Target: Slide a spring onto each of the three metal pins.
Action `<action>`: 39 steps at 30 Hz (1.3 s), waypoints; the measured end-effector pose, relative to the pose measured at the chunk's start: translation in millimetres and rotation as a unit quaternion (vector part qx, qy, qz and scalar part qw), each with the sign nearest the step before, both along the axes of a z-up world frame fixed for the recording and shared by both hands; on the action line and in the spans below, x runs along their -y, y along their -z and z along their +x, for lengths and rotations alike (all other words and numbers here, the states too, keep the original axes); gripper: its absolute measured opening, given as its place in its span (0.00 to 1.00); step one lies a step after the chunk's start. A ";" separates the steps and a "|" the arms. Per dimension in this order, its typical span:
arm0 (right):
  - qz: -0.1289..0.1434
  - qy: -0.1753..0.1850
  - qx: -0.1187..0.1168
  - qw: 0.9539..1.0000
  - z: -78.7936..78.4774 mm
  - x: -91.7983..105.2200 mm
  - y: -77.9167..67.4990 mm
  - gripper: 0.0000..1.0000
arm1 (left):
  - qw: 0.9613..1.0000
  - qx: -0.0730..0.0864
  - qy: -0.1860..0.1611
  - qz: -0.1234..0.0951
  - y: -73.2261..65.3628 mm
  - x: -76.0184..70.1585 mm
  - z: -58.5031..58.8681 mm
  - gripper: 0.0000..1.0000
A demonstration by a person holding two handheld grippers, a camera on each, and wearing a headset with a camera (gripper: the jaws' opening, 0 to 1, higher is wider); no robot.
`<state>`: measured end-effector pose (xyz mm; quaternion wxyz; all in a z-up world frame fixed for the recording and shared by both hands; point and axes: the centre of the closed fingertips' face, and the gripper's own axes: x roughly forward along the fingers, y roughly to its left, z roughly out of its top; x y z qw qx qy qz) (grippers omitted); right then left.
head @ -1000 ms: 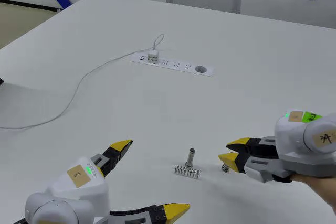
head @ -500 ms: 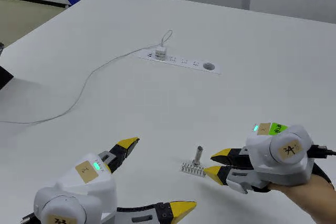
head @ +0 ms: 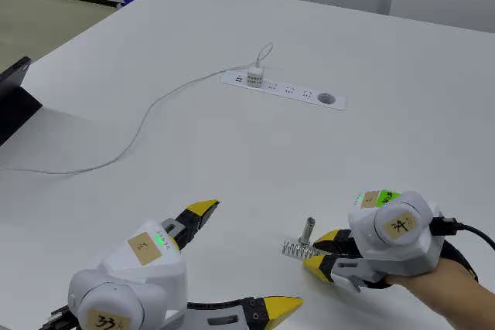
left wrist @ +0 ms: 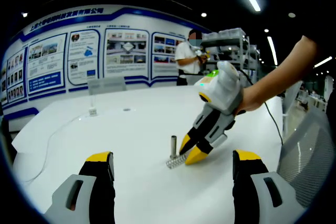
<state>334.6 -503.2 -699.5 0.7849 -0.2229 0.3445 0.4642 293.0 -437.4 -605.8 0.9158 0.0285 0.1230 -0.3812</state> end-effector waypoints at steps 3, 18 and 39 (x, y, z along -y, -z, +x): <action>-0.001 -0.003 -0.005 1.000 -1.8 0.0 1.9 0.17 | 1.000 0.000 0.000 0.001 0.1 0.1 0.0 0.96; 0.007 -0.013 -0.006 1.000 -7.6 -2.5 -1.8 0.11 | 1.000 -0.004 0.020 0.008 2.7 7.5 -6.6 0.93; 0.030 -0.070 0.058 0.995 -31.7 11.1 -56.6 0.10 | 0.999 -0.019 0.042 0.003 3.6 13.6 -5.9 0.83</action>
